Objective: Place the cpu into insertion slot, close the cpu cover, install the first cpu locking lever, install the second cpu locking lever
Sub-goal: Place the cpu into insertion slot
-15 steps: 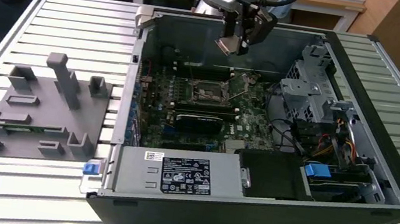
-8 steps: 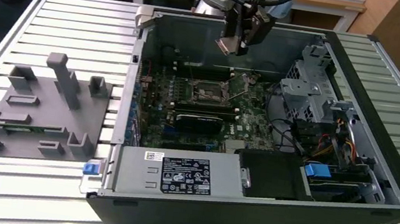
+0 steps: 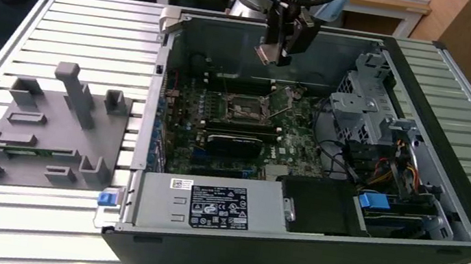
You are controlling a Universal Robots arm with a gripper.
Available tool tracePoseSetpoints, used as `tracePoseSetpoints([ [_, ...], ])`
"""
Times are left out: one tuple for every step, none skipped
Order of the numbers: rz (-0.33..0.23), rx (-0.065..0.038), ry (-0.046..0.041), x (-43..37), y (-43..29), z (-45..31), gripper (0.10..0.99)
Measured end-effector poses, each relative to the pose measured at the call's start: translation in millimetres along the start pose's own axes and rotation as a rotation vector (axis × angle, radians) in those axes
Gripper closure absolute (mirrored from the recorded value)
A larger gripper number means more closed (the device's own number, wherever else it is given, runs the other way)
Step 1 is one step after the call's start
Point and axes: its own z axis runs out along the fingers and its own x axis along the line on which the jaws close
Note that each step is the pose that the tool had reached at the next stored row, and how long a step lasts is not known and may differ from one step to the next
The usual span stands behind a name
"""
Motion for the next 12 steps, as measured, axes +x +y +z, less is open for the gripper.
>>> tracePoseSetpoints([
  [0.010,0.000,-0.0007,0.0,0.0,0.1,0.545],
  [0.022,0.000,-0.0015,0.1,0.0,0.2,0.545],
  [0.032,0.000,-0.0022,0.1,0.0,0.2,0.545],
  [0.043,-0.001,-0.0030,0.2,0.0,0.2,0.545],
  [0.053,-0.001,-0.0037,0.2,0.1,0.3,0.545],
  [0.063,-0.001,-0.0044,0.3,0.1,0.4,0.545],
  [0.073,-0.001,-0.0052,0.3,0.1,0.4,0.545],
  [0.083,-0.001,-0.0059,0.4,0.1,0.5,0.545],
  [0.095,-0.001,-0.0067,0.4,0.1,0.5,0.545],
  [0.105,-0.001,-0.0074,0.4,0.1,0.6,0.545],
  [0.115,-0.001,-0.0081,0.5,0.1,0.7,0.545],
  [0.126,-0.002,-0.0088,0.5,0.1,0.8,0.545],
])
